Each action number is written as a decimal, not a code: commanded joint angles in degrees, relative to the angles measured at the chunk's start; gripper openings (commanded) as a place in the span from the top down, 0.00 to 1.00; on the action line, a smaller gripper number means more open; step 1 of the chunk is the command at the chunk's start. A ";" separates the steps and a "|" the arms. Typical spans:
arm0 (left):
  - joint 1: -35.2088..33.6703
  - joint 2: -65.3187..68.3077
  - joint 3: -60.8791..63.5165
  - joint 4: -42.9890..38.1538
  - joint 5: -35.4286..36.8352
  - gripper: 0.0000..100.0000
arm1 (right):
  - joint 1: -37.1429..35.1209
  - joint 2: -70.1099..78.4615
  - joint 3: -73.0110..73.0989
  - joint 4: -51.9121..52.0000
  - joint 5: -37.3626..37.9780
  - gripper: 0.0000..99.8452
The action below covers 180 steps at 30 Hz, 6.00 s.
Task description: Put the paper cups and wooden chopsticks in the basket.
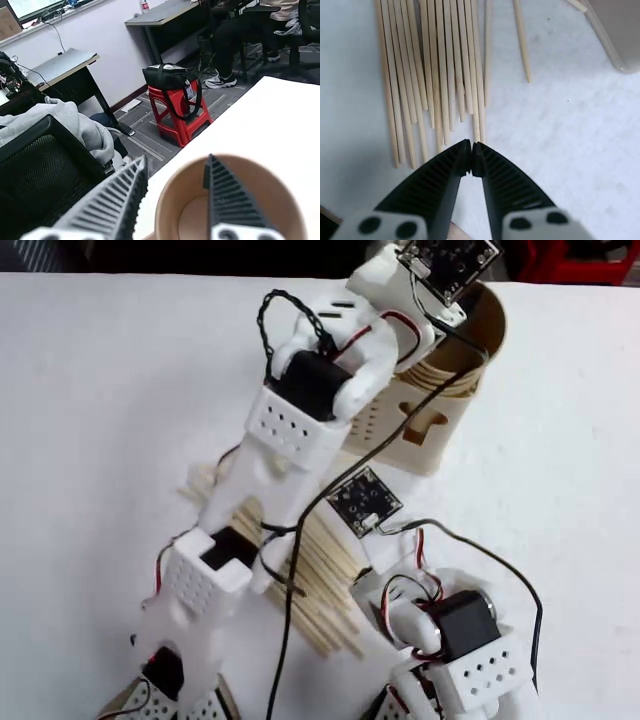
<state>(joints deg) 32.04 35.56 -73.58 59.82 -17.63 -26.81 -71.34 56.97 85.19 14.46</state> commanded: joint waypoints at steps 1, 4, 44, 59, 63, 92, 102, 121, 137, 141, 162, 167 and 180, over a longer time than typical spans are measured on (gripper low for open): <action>0.31 -1.10 -1.49 -1.41 -0.26 0.86 | -0.40 -0.48 -0.35 -0.84 0.00 0.98; 0.40 1.63 -2.02 -1.41 -3.25 0.86 | -0.40 -0.48 -0.35 -0.84 0.09 0.98; -19.74 -57.71 15.47 42.46 -3.43 0.97 | -11.30 -0.40 0.70 -8.31 0.35 0.98; -26.15 -84.97 50.29 36.84 -3.43 0.97 | -30.90 -0.31 14.33 -28.79 2.90 0.98; -27.47 -91.21 60.31 32.44 -3.43 0.97 | -32.75 -0.31 19.43 -35.30 2.90 0.97; -27.56 -124.18 104.88 12.75 -3.52 0.97 | -44.35 -0.40 40.00 -57.36 2.46 0.83; -27.56 -133.32 110.24 12.75 -3.87 0.97 | -41.36 -0.92 39.47 -57.63 2.46 0.83; -27.56 -134.20 115.25 13.36 -3.69 0.97 | -19.03 -0.13 11.69 -34.33 5.36 0.83; -27.65 -134.20 115.69 16.09 -3.96 0.97 | -19.03 42.24 -7.12 -34.24 5.36 0.83; -27.65 -134.20 115.69 17.49 -4.04 0.97 | -18.86 52.44 -12.57 -34.24 5.36 0.83; -41.01 -134.20 122.81 16.62 -12.92 0.97 | -17.27 76.35 -26.90 -31.87 5.71 0.99; -41.27 -134.20 122.73 16.53 -12.84 0.97 | -16.92 75.56 -26.99 -31.52 5.71 0.98; -41.27 -134.20 122.73 16.44 -9.23 0.97 | -11.91 59.56 -26.99 -24.31 5.80 0.98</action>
<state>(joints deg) -8.75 -98.68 49.41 78.20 -27.82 -40.26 -4.35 31.56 58.73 19.91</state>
